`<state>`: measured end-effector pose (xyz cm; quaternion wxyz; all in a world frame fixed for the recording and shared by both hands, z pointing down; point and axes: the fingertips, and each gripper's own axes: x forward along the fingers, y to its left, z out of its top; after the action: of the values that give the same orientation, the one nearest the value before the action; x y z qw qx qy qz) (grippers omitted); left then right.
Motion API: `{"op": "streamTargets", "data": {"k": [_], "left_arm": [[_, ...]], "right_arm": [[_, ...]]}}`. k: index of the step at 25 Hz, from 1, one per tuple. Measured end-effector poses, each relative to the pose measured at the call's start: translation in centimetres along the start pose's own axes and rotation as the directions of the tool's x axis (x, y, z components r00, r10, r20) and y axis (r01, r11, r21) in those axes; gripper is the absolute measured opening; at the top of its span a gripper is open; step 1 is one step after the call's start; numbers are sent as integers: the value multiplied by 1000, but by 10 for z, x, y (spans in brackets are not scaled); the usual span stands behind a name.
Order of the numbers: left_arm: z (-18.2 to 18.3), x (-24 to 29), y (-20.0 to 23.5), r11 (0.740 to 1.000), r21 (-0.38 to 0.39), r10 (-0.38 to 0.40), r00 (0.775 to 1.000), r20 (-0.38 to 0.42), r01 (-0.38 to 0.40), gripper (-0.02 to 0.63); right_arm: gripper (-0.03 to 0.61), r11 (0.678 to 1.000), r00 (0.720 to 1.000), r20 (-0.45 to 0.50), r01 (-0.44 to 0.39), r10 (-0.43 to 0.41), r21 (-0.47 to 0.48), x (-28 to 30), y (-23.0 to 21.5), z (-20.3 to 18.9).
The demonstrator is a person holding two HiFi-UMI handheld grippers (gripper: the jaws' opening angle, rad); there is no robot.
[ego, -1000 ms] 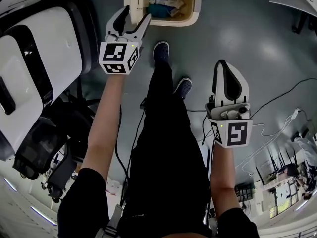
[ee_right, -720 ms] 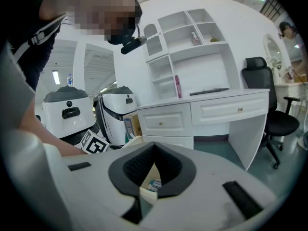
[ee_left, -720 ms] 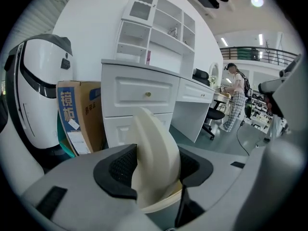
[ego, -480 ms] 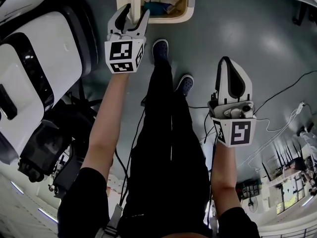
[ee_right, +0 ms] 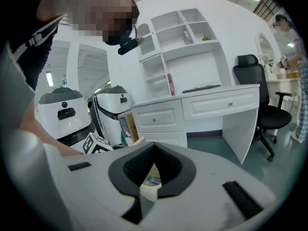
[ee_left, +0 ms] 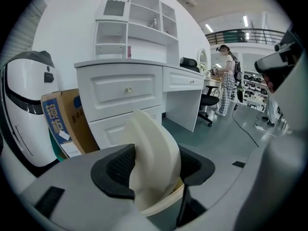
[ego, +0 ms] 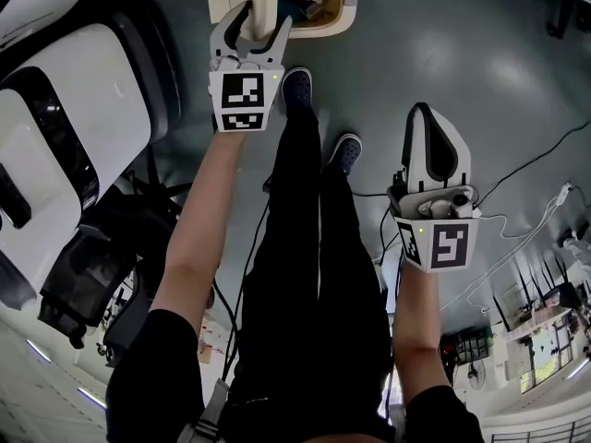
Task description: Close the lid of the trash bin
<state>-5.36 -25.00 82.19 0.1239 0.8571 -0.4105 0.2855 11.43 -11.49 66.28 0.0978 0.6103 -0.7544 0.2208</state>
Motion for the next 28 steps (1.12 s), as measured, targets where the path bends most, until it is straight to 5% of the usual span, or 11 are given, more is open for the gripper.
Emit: {"op": "streamTargets", "data": {"k": [13, 28], "left_arm": [[-8, 16, -30, 989, 91, -118, 993, 27, 115, 288], [-24, 40, -60, 963, 61, -262, 965, -6, 262, 310]], "right_arm": [[6, 999, 999, -38, -3, 5, 54, -1, -11, -19], [6, 997, 997, -80, -12, 18, 74, 2, -6, -39]]}}
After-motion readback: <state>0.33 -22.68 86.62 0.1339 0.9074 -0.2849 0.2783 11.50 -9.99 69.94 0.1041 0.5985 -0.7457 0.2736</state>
